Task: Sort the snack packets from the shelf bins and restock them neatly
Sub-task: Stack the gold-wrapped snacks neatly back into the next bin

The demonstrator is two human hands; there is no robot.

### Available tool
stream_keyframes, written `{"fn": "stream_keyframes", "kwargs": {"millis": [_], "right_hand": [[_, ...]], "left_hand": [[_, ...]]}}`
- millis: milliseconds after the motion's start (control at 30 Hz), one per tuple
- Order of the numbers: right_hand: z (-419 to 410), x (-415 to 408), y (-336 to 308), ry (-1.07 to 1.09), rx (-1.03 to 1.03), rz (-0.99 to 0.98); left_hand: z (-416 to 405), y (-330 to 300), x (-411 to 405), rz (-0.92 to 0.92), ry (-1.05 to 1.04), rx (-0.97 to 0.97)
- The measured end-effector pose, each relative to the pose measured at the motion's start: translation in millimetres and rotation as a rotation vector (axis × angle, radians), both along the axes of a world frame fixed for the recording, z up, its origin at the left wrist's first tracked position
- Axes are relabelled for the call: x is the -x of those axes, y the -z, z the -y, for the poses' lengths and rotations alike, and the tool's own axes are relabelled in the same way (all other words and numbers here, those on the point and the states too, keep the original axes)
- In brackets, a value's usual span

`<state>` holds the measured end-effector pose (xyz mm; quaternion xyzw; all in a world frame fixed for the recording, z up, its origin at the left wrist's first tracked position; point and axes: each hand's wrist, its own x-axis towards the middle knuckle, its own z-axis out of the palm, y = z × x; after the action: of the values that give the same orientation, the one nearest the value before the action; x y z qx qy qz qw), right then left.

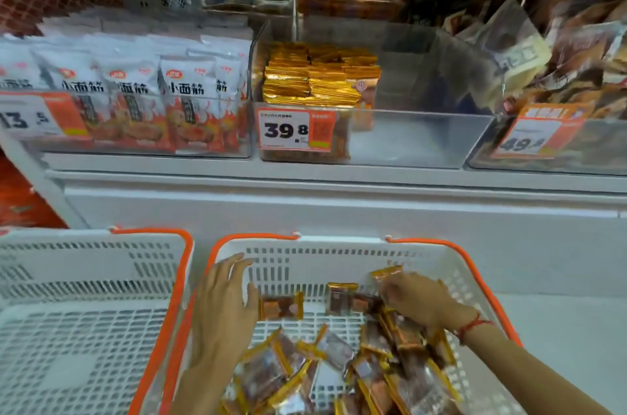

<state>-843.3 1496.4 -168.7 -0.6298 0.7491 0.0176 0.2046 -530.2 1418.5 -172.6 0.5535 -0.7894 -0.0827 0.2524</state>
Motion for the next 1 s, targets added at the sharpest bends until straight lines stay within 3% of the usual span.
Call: {"fn": "stream_keyframes", "kwargs": {"millis": [167,300,433,533,633,733,833,900,1000], "right_hand": [[-35.2,-1.6,76.1,0.18,-0.144,0.058],[-57.7,-9.6,117.1,0.198,-0.206,0.03],[-50.3,-22.0,126.1,0.075,-0.059,-0.257],[-32.5,-31.3,136.6,-0.044,-0.015,-0.381],[-24.9,-36.1,143.4,0.003,-0.046,-0.379],[-26.8,-27.7,137.0,-0.005,-0.012,-0.273],[-26.8,-19.7,109.4,0.158,-0.017,0.227],[-23.4,-21.0,82.8,0.289,-0.022,0.579],[-17.4,-27.6,42.3,0.35,-0.012,0.864]], "left_hand": [[-27.6,82.4,29.7,0.107,0.297,-0.295],[-30.3,138.0,32.6,0.337,0.277,-0.528],[-27.7,156.2,26.4,0.538,0.285,-0.58],[-21.0,160.7,21.1,0.53,0.323,-0.609],[-19.5,165.6,11.9,0.438,0.367,-0.703],[-23.0,160.4,10.9,0.182,0.273,-0.698],[-17.3,123.0,32.7,-0.268,0.143,-0.714],[-12.6,82.2,52.4,-0.71,0.071,-1.008],[-6.6,36.1,65.3,-1.412,-0.053,-1.396]]}}
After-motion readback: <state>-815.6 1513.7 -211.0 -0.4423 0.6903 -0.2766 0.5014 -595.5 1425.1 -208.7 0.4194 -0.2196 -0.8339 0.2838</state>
